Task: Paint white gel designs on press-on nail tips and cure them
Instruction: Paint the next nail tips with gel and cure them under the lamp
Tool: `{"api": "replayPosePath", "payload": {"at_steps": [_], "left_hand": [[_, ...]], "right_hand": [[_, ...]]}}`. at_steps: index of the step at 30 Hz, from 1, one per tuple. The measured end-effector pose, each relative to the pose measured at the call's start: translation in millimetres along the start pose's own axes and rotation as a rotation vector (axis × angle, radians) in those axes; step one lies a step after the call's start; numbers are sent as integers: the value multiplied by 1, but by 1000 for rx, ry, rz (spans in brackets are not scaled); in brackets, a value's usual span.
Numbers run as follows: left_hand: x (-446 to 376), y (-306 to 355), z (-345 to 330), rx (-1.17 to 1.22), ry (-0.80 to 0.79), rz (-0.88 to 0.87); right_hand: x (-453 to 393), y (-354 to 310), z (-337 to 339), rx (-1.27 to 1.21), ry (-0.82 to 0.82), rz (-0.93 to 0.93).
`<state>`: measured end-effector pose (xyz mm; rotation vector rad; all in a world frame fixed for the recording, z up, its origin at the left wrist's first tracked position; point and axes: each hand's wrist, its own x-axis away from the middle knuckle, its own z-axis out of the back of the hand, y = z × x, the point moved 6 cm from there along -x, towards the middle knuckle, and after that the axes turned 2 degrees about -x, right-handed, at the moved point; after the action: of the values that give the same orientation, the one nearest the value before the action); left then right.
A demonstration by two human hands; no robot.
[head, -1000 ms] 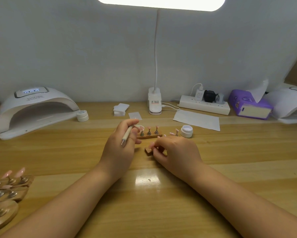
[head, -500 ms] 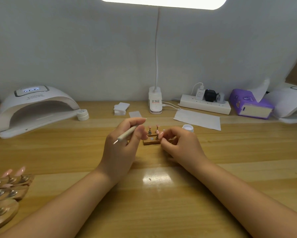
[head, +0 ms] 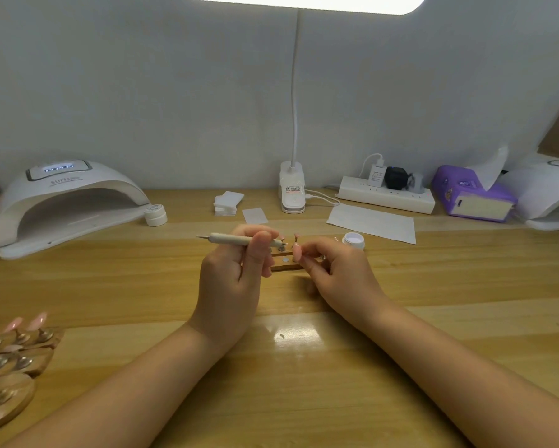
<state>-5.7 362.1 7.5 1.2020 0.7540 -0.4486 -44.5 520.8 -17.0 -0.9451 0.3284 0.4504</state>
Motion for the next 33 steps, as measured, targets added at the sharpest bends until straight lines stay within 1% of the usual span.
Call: {"api": "replayPosePath", "payload": {"at_steps": [21,33], "left_hand": [[2,-5,-7,-86,-40,-11],[2,-7,-8,-99,-60,38]], "right_hand": [[1,-3,-1,71,0,13],[1,-2,-2,64,3,25]]}}
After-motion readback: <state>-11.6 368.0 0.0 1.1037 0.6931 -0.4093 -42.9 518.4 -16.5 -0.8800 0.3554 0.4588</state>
